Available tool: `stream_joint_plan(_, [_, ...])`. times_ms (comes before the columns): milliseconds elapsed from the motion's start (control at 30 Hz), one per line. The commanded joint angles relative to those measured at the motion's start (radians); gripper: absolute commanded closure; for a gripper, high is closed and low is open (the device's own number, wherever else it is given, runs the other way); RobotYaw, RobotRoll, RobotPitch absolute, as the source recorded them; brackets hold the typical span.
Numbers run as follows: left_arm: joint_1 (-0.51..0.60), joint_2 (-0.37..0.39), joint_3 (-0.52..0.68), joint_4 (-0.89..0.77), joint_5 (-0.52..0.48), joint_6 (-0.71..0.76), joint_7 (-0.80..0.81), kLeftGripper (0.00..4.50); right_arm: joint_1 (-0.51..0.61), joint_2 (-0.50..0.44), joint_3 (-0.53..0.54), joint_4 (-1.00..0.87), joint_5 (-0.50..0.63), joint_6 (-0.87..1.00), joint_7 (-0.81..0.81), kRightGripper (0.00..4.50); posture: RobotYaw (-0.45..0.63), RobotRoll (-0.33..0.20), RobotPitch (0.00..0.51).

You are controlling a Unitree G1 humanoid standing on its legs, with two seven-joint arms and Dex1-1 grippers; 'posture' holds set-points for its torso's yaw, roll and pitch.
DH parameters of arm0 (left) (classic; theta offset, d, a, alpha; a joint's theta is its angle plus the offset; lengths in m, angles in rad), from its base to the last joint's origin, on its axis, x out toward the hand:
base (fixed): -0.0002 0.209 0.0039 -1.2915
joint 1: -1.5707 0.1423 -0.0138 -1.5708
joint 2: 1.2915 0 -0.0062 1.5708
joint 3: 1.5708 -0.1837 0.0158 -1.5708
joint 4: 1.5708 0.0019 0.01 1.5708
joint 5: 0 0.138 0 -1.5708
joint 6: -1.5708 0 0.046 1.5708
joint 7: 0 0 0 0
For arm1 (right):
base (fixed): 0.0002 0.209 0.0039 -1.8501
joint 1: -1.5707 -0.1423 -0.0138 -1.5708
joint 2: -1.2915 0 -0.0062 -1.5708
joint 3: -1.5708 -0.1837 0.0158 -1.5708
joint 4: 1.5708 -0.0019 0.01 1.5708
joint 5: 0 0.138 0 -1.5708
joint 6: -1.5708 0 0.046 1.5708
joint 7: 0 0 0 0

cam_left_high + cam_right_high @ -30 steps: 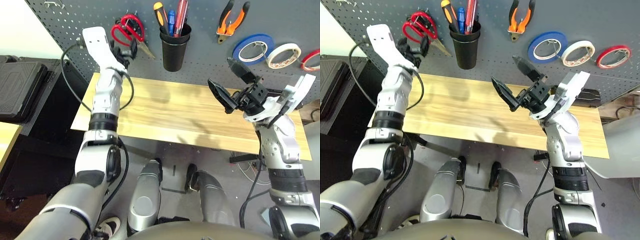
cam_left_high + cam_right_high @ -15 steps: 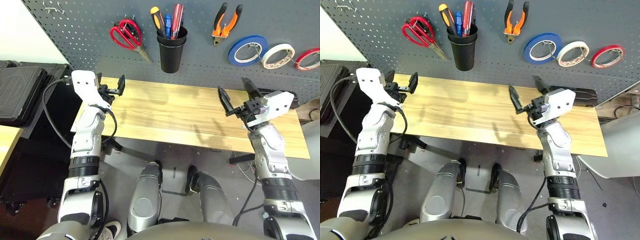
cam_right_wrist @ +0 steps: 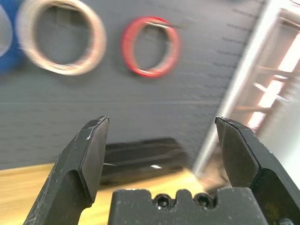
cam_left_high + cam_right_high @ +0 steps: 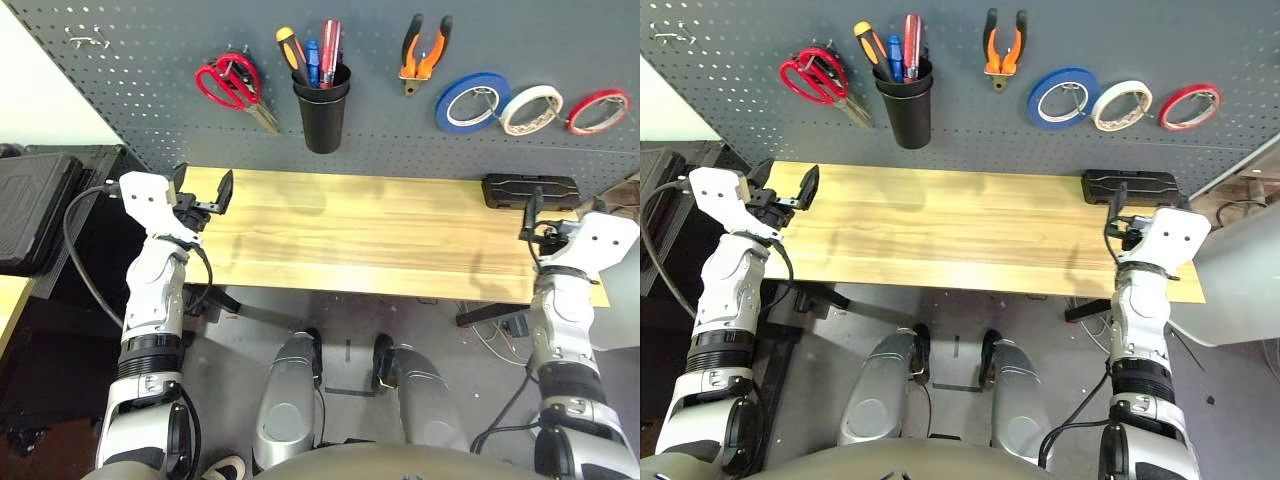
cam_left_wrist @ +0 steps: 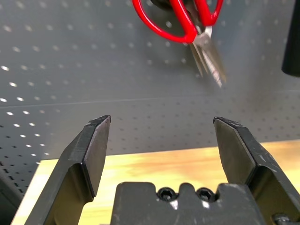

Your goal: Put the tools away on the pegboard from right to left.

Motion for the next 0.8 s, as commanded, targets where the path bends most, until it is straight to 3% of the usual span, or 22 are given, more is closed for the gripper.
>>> stream_joint_plan(33, [0.008,0.011,0.006,0.046,-0.011,-0.034,-0.04,0.02,-0.006,-0.014,-0.014,0.059,0.007,-0.039,-0.016,0.0,0.07,0.0,0.181])
stream_joint_plan(367, [-0.029,0.044,0.042,0.193,0.007,-0.119,-0.012,0.02,-0.063,-0.021,0.025,0.142,0.03,-0.089,0.054,0.0,0.06,0.0,0.174])
stream_joint_plan(800, [0.0,0.048,0.062,0.186,0.006,-0.147,0.016,0.02,-0.173,-0.021,0.059,0.245,0.056,-0.092,0.145,0.0,0.11,0.0,0.174])
